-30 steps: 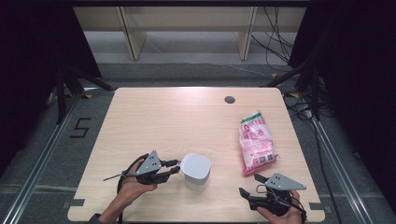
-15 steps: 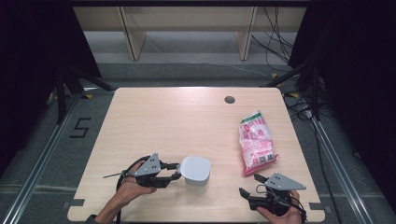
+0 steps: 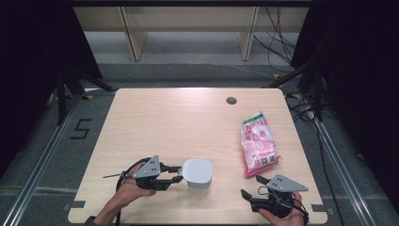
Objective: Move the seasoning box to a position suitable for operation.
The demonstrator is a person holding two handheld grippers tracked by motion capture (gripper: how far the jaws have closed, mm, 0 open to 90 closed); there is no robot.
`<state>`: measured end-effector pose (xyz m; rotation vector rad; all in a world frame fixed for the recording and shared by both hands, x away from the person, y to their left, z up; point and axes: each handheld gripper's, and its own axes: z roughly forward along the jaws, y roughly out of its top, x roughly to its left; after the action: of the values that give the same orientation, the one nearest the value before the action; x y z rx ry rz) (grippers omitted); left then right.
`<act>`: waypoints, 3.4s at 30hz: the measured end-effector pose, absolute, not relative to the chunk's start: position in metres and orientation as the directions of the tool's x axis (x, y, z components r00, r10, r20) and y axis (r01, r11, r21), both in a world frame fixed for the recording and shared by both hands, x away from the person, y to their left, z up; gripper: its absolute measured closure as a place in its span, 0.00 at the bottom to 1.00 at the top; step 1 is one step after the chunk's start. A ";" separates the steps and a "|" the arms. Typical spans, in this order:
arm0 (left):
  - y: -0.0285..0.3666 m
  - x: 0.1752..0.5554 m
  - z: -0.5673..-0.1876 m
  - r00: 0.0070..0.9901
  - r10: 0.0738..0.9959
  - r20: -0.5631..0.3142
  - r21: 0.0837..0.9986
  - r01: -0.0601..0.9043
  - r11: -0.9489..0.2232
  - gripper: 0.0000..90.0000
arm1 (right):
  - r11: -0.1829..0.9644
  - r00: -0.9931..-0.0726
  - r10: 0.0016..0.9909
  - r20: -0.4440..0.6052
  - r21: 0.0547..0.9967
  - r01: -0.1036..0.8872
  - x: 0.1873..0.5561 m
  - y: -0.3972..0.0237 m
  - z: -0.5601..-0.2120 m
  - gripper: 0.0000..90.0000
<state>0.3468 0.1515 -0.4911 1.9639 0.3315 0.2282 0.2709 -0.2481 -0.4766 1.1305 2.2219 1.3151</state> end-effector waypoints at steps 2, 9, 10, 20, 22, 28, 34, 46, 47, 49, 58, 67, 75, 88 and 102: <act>0.151 0.347 -0.491 0.943 0.334 0.016 0.912 0.123 -0.391 0.73 | 0.262 -0.634 0.765 0.114 0.845 0.467 0.271 -0.248 -0.476 0.26; 0.146 0.343 -0.492 0.924 0.381 0.042 0.913 0.119 -0.391 0.75 | 0.261 -0.633 0.766 0.114 0.844 0.468 0.271 -0.248 -0.477 0.26; 0.146 0.343 -0.492 0.924 0.381 0.042 0.913 0.119 -0.391 0.75 | 0.262 -0.633 0.766 0.113 0.844 0.468 0.271 -0.248 -0.477 0.26; 0.138 0.347 -0.493 0.871 0.489 0.049 0.912 0.161 -0.377 0.76 | 0.261 -0.634 0.765 0.115 0.844 0.468 0.271 -0.248 -0.477 0.26; 0.136 0.348 -0.492 0.866 0.499 0.047 0.913 0.166 -0.374 0.76 | 0.264 -0.634 0.765 0.113 0.843 0.469 0.271 -0.248 -0.477 0.26; 0.129 0.355 -0.492 0.852 0.521 0.041 0.912 0.181 -0.369 0.76 | 0.273 -0.644 0.759 0.100 0.848 0.453 0.272 -0.249 -0.477 0.26; 0.123 0.362 -0.492 0.847 0.531 0.033 0.914 0.189 -0.358 0.75 | 0.285 -0.647 0.757 0.091 0.845 0.452 0.272 -0.248 -0.477 0.26; 0.119 0.377 -0.492 0.845 0.533 0.045 0.912 0.182 -0.366 0.75 | 0.298 -0.651 0.755 0.082 0.842 0.451 0.272 -0.247 -0.477 0.26; 0.120 0.379 -0.491 0.842 0.537 0.053 0.912 0.179 -0.370 0.75 | 0.289 -0.656 0.749 0.095 0.844 0.452 0.273 -0.246 -0.478 0.26; 0.120 0.380 -0.491 0.839 0.542 0.048 0.911 0.185 -0.368 0.75 | 0.289 -0.657 0.748 0.095 0.844 0.452 0.273 -0.246 -0.478 0.26; 0.113 0.391 -0.492 0.825 0.563 0.058 0.912 0.185 -0.366 0.76 | 0.275 -0.648 0.752 0.121 0.836 0.475 0.272 -0.243 -0.478 0.26; 0.118 0.401 -0.491 0.832 0.552 0.057 0.909 0.186 -0.374 0.75 | 0.296 -0.667 0.738 0.103 0.839 0.457 0.274 -0.245 -0.478 0.26; 0.127 0.411 -0.494 0.849 0.528 -0.025 0.915 0.232 -0.329 0.74 | 0.313 -0.674 0.733 0.090 0.835 0.452 0.274 -0.245 -0.478 0.26; 0.129 0.413 -0.493 0.846 0.533 0.000 0.915 0.216 -0.342 0.69 | 0.284 -0.651 0.752 0.105 0.839 0.464 0.272 -0.246 -0.479 0.26; 0.139 0.386 -0.467 0.842 0.540 0.009 0.908 0.219 -0.357 0.48 | 0.293 -0.653 0.753 0.084 0.846 0.446 0.272 -0.250 -0.478 0.25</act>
<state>0.3857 0.1388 -0.4666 1.9428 0.5635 0.3736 0.2723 -0.2504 -0.4785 1.0838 2.2369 1.2980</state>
